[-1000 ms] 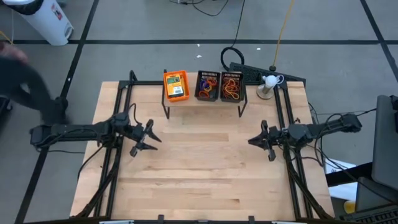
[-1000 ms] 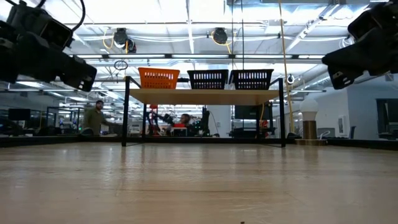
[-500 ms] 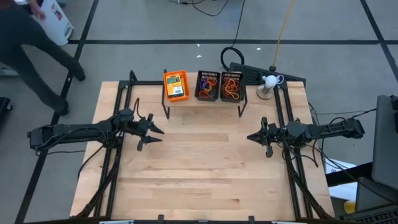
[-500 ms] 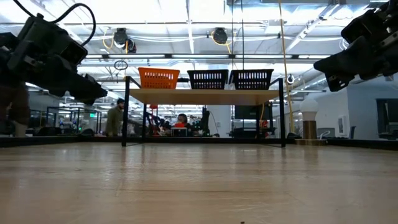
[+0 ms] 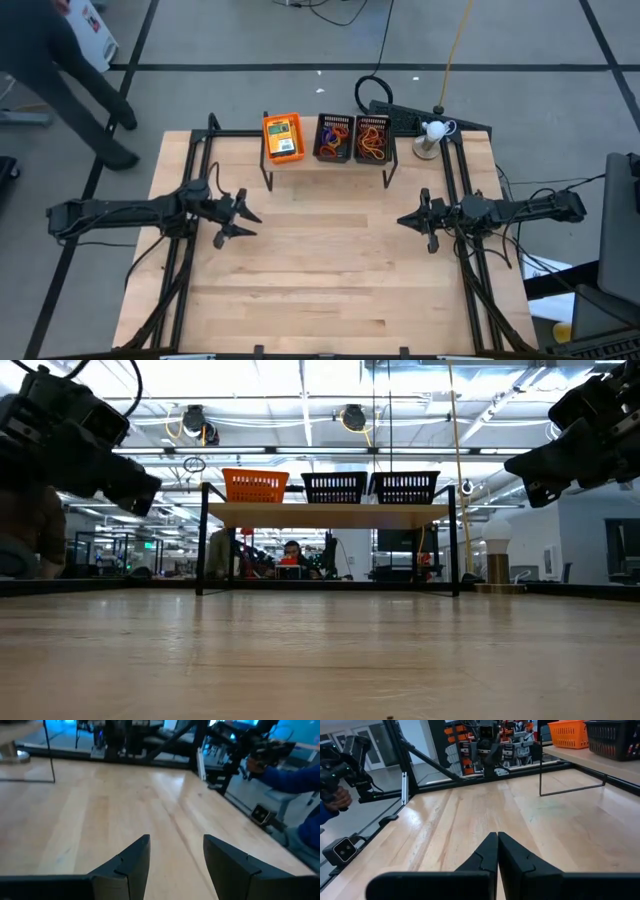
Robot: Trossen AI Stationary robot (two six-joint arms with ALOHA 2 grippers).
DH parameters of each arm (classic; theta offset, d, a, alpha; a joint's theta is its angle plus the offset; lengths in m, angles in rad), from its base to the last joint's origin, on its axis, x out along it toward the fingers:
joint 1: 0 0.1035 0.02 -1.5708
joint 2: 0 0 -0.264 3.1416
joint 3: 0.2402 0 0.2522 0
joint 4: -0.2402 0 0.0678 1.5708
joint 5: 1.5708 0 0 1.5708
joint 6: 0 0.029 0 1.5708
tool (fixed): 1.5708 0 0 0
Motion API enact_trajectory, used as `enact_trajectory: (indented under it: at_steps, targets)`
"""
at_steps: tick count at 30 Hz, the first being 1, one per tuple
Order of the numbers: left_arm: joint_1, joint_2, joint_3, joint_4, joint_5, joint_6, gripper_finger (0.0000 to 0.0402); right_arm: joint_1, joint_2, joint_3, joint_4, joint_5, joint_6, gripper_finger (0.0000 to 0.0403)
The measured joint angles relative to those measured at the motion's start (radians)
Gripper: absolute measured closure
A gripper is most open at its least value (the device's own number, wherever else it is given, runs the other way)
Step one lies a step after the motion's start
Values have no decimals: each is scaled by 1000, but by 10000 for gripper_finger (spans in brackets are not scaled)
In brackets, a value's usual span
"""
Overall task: Pick & Place Office Desk Supplies
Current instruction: Return to Home Position
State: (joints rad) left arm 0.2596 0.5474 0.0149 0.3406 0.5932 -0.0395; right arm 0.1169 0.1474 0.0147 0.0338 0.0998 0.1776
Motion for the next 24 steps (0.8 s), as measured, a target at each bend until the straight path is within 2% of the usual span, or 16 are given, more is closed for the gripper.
enact_trajectory:
  at_steps: [5, 14, 18, 24]
  targets:
    - [-16, -91, 0, -30, -4, -19, 217, 0, 0, 0, 2, 1, -7, 399]
    - [-36, -281, 11, -171, -81, -77, 217, 0, 0, 0, 5, 3, -7, 399]
    - [-92, -345, 12, -237, -188, -105, 217, 0, 0, 0, 6, 3, -7, 399]
    - [-232, -390, 13, -332, -429, -148, 217, 0, 0, 0, 7, 3, -7, 399]
